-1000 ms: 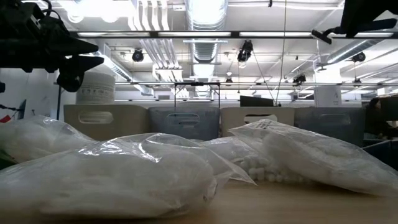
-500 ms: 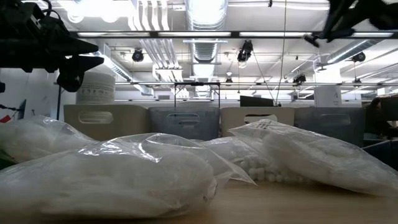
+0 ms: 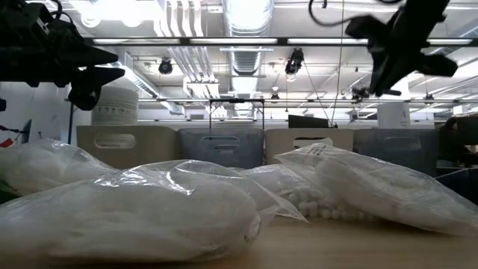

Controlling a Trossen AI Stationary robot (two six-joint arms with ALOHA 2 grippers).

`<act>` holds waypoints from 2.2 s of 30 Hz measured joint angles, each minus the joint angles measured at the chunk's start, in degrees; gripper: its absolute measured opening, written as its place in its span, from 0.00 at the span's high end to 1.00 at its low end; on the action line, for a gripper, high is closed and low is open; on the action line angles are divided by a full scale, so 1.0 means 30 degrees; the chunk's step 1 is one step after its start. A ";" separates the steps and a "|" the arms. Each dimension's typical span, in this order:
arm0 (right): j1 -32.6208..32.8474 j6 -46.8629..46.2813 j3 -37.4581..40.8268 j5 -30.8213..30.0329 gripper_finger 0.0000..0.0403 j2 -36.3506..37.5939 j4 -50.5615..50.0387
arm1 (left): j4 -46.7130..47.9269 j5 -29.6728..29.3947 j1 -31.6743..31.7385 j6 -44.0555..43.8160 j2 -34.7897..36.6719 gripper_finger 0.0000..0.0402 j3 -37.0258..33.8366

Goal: Pick & Place Travel size toiletries
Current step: Put the top right blue razor into the right black bin, then put the bottom blue razor into the right black bin

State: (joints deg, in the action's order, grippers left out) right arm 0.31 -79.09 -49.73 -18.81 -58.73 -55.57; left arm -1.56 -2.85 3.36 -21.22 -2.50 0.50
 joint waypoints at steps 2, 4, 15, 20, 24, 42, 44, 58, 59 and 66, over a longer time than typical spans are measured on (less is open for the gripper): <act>-0.1369 0.1177 0.0727 0.1283 0.92 -0.0101 0.0812 | 0.0000 0.0000 0.0003 0.0000 0.0000 0.60 0.0003; -0.2693 0.2280 0.1584 0.2632 0.92 -0.0230 0.2015 | 0.0000 0.0000 0.0000 0.0003 0.0000 0.60 0.0003; -0.5918 0.4109 0.3762 0.5411 0.92 -0.0622 0.4833 | 0.0000 0.0007 0.0001 0.0003 0.0000 0.60 0.0000; -0.6256 0.4217 0.4619 0.5889 0.92 -0.0943 0.4878 | 0.0000 0.0007 0.0007 -0.0004 0.0000 0.60 0.0002; -0.6247 0.4355 0.4818 0.5852 0.91 -0.1613 0.5163 | 0.0000 0.0007 0.0000 -0.0003 0.0000 0.60 0.0003; -0.6181 0.4408 0.4600 0.4708 0.65 -0.4325 0.5626 | 0.0007 0.0011 0.0007 0.0003 0.0000 0.60 -0.0001; -0.6047 0.4552 0.4290 0.4686 0.61 -0.4113 0.5648 | 0.0007 0.0015 0.0005 0.0001 0.0000 0.60 0.0003; -0.2488 0.3268 -0.0270 0.3525 0.42 -0.2954 0.0490 | 0.0015 0.0018 0.0002 -0.0003 0.0000 0.60 0.0000; -0.1803 0.2586 -0.0588 0.3484 0.42 -0.2954 -0.0244 | 0.0015 0.0020 0.0001 -0.0002 0.0000 0.60 -0.0004; 0.4563 -0.4957 -0.1869 0.3720 0.38 -0.3095 -0.1610 | 0.0015 0.0015 0.0000 0.0001 0.0000 0.60 -0.0002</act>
State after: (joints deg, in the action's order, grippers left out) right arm 13.99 -93.96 -55.34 -7.65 -68.02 -60.41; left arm -1.52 -2.81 3.36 -21.22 -2.50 0.50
